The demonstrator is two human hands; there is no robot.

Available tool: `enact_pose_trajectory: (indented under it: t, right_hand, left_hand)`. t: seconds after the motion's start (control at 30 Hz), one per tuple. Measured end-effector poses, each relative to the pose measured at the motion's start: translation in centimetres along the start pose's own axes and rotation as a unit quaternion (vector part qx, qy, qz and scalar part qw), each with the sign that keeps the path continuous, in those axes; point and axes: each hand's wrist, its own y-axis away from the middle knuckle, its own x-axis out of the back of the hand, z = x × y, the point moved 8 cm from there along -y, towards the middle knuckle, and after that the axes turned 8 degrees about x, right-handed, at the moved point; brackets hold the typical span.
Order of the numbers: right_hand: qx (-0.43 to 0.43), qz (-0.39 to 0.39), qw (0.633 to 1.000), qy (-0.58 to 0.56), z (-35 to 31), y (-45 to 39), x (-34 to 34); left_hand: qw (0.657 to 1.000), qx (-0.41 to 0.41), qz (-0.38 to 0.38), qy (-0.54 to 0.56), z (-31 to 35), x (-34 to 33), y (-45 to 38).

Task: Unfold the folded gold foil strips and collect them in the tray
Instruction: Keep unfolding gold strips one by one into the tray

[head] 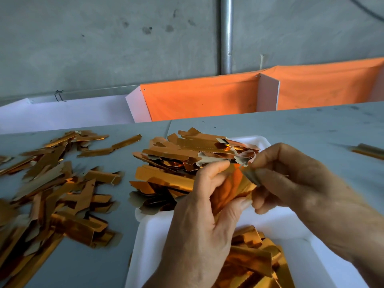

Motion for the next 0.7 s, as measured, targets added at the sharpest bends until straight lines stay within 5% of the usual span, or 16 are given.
enact_pose_trajectory:
  t: [0.47, 0.7]
  right_hand:
    - [-0.111, -0.07, 0.953, -0.273, 1.5, 0.5, -1.0]
    - [-0.117, -0.078, 0.957, -0.254, 1.6, 0.4, -0.9]
  left_hand:
    - [0.998, -0.015, -0.049, -0.029, 0.2, -0.5, 0.2]
    - [0.998, -0.01, -0.061, 0.008, 0.5, -0.5, 0.1]
